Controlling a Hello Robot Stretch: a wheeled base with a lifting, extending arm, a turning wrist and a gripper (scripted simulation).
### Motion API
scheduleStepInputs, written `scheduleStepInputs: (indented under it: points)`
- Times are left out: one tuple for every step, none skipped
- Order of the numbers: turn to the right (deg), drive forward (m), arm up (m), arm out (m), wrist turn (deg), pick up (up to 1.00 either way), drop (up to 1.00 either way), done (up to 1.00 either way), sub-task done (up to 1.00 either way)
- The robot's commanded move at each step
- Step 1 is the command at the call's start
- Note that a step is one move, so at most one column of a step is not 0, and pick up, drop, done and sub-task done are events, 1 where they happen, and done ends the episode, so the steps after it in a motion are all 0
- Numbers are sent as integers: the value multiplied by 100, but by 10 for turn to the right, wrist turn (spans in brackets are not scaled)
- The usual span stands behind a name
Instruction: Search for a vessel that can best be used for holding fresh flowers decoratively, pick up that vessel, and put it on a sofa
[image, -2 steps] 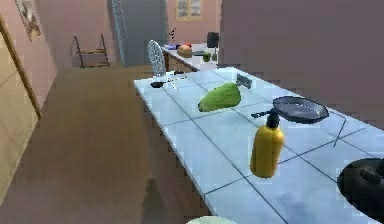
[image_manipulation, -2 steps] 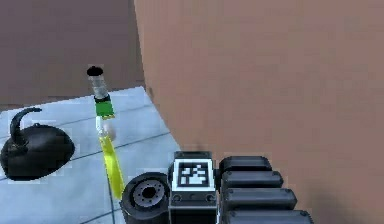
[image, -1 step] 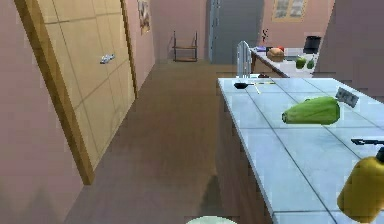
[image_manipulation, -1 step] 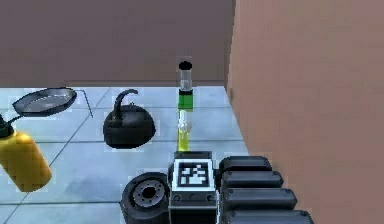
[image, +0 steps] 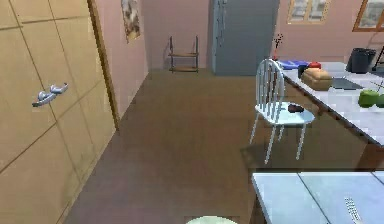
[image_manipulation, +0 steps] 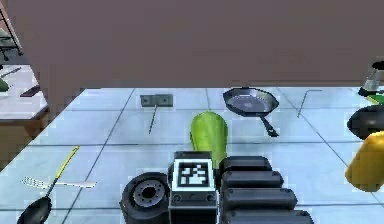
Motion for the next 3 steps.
scheduleStepInputs:
  points:
    - [0,65,0,0,0,0,0,0,0]
    - [150,0,0,0,0,0,0,0,0]
    - [0,100,0,0,0,0,0,0,0]
